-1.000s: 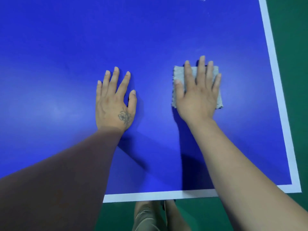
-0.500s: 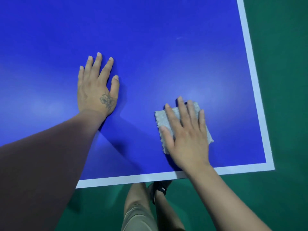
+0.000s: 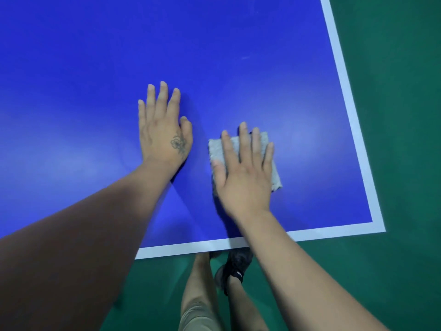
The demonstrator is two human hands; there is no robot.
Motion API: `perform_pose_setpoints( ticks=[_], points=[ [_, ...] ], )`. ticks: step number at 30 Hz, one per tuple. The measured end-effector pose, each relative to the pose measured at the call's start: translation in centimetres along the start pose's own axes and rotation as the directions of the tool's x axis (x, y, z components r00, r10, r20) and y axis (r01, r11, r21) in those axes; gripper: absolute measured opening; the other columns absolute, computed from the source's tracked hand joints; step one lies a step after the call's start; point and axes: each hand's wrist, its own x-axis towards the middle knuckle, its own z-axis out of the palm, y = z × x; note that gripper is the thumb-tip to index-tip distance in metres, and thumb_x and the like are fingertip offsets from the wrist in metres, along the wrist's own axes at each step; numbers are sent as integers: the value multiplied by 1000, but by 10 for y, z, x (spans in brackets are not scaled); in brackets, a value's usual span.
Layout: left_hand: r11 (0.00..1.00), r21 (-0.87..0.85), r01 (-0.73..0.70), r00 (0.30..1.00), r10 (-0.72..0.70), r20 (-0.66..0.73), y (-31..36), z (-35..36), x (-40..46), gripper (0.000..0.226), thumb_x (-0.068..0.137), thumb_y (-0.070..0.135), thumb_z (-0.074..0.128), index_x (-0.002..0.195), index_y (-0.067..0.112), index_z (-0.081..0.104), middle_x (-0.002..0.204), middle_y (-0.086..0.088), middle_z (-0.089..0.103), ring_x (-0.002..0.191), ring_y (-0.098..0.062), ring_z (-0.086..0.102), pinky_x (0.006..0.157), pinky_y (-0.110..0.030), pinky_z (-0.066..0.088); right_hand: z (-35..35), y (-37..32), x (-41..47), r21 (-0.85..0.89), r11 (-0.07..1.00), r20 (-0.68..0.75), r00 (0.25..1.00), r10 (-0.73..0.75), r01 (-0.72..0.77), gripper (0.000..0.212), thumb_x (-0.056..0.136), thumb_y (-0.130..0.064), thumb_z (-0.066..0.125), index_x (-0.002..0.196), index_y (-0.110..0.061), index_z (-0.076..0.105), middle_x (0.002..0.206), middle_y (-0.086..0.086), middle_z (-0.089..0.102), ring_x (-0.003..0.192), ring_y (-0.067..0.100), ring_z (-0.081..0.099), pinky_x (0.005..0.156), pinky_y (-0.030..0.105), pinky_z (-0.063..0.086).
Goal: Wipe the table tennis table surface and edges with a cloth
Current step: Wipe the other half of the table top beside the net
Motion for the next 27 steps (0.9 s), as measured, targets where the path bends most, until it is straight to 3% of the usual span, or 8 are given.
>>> perform_pose_setpoints(
  ticks=[3,8,14,20,27],
  points=[
    [997,-42,-66,998,65,-11,41,8,-3,61,107,34,42,164,12,41,174,-12,32,164,-34,18,133,-56,15,2,6,-40,10,997,0,997,-78,78,59,112,-49,32,168,-28,27,177,9,12,164,32,7,129,60,9],
    [996,-25,-91,996,91,15,91,29,-4,64,112,49,34,167,18,35,177,-9,25,165,-33,14,133,-57,14,-2,58,-89,-13,997,28,997,-74,75,62,109,-50,45,166,-31,32,177,5,13,164,30,10,130,61,12],
    [998,44,-42,998,40,47,95,36,-3,70,112,55,24,170,17,25,179,-6,16,167,-29,7,134,-53,9,-23,132,-87,-71,991,12,993,117,-115,62,108,-50,38,166,-26,34,176,8,18,164,34,10,130,63,9],
    [997,68,-42,997,37,70,96,35,-3,66,112,48,21,171,17,23,180,-6,14,167,-28,7,134,-52,11,-22,122,-3,-38,953,-51,953,299,-301,64,111,-54,19,169,-27,20,178,8,5,164,32,-1,130,61,3],
    [999,24,-29,997,27,69,94,36,0,62,112,40,22,170,19,26,179,-5,16,167,-26,6,134,-52,10,-14,66,23,-19,995,-28,995,97,-97,62,112,-52,26,169,-28,23,177,10,10,164,35,4,130,60,6]
  ],
)
